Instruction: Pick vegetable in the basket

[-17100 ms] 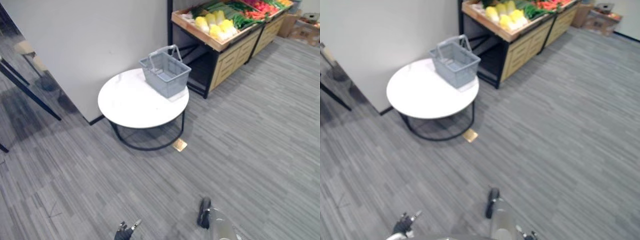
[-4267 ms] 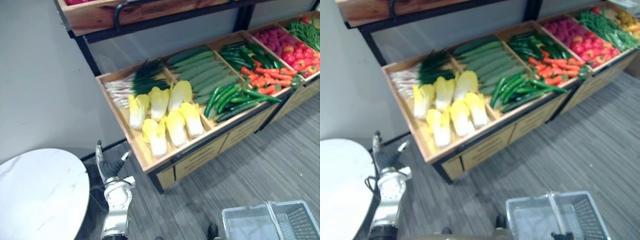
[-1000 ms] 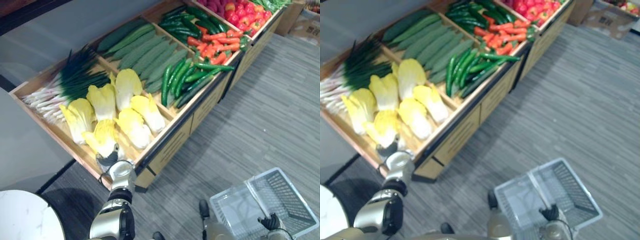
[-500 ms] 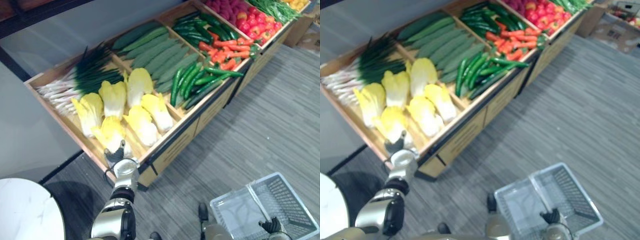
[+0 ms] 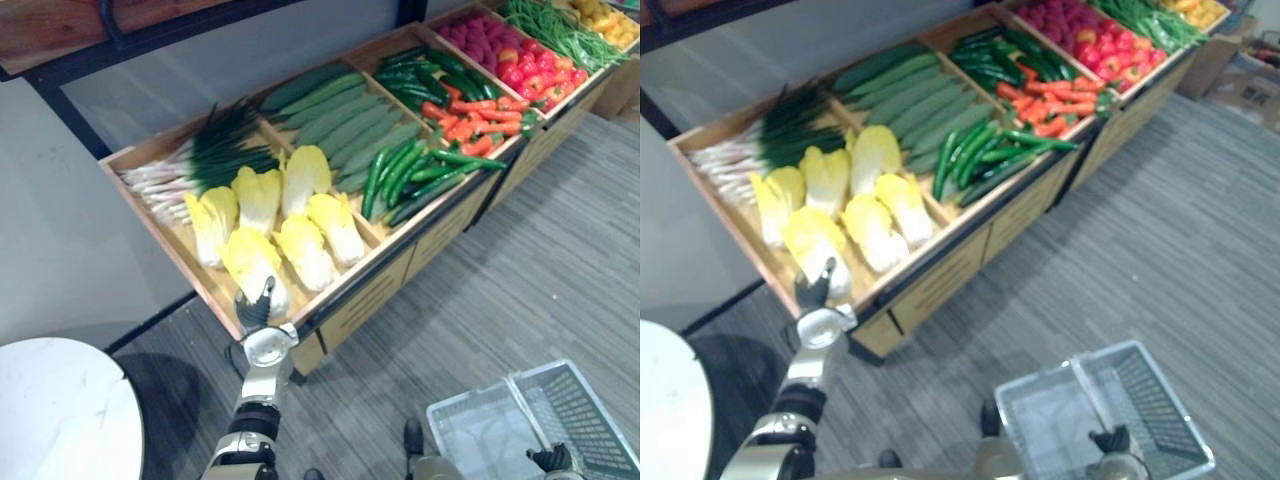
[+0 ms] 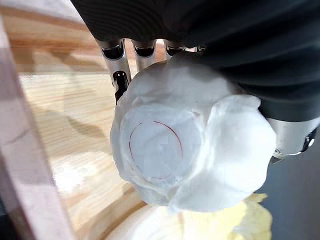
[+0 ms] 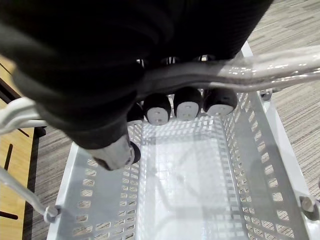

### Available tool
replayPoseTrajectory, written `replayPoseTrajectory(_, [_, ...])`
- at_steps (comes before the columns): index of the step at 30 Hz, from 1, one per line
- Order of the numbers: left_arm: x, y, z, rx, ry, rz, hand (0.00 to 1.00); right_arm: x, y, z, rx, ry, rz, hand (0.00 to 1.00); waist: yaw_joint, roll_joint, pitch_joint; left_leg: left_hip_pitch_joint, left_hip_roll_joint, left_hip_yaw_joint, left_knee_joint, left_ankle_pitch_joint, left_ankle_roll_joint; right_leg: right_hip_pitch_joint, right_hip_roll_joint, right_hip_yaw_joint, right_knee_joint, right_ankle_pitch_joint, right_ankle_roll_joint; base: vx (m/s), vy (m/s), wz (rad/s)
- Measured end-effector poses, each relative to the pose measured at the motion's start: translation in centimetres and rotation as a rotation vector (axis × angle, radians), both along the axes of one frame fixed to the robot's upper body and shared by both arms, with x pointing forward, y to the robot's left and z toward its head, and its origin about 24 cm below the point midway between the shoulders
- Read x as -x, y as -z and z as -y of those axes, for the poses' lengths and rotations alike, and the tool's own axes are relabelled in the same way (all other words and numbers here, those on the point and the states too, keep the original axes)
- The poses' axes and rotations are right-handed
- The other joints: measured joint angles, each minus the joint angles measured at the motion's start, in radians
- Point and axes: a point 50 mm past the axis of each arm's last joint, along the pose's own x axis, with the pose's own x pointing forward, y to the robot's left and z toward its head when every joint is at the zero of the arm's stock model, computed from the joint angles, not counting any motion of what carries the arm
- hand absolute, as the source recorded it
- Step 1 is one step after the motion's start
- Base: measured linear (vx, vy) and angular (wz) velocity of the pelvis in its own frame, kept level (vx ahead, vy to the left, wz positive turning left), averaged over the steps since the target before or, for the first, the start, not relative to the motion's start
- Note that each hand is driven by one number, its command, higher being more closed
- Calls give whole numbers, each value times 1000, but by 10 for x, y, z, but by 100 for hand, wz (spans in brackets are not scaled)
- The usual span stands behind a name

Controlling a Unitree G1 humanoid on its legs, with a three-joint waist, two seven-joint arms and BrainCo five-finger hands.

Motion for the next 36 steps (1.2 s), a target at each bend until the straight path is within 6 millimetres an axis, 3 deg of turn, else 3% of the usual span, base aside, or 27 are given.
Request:
replayPoseTrajectory(8, [7, -25, -1, -114, -2, 112, 100, 6, 1, 2, -2, -1, -19, 100, 9, 10, -38, -16, -1, -34, -4, 21, 1, -2, -4, -27, 7, -1, 0, -60, -35, 11])
replayPoseTrajectory(14, [16, -43, -15, -220, -49, 174, 100, 7, 0, 3, -4, -5, -21, 100, 9, 1, -65, -17, -2, -38, -8, 22, 2, -5, -7, -29, 9, -1, 0, -15, -7, 1])
replayPoseTrajectory(18, [26, -61, -29, -318, -72, 236, 100, -2, -8, 16, 22, -24, -9, 100, 10, -2, -74, -15, -6, -36, -11, 23, 3, -6, -10, -26, 10, 0, 1, 0, 0, 0])
replayPoseTrajectory(23, [38, -83, -37, -465, 24, 301, 100, -31, -38, 53, 134, -130, 20, 100, 13, 2, -76, -9, -16, -24, -11, 22, 3, -8, -15, -9, 12, 2, 3, -14, 6, -5])
replayPoseTrajectory(28, [43, -91, -13, -530, 230, 352, 100, -62, -67, 73, 249, -258, 44, 100, 33, 13, -85, 2, -16, 20, -10, 13, 5, -27, -13, 43, 18, 6, 9, -36, -7, -25])
replayPoseTrajectory(32, [47, -93, 12, -516, 411, 404, 100, -90, -85, 75, 295, -382, 45, 100, 34, 24, -91, 10, -22, 84, -9, 3, 9, -59, -11, 112, 20, 15, 21, -36, -5, -57])
replayPoseTrajectory(34, [51, -91, 29, -515, 553, 421, 100, -122, -101, 62, 326, -501, 88, 100, 35, 37, -89, 60, -17, 190, 7, -33, 5, -72, 12, 225, 33, 24, 33, -21, 17, -125])
replayPoseTrajectory(36, [53, -89, 34, -467, 593, 436, 100, -140, -110, 50, 352, -585, 121, 100, 38, 43, -89, 79, -12, 255, 32, -62, 3, -83, 27, 293, 36, 32, 44, -28, 19, -115])
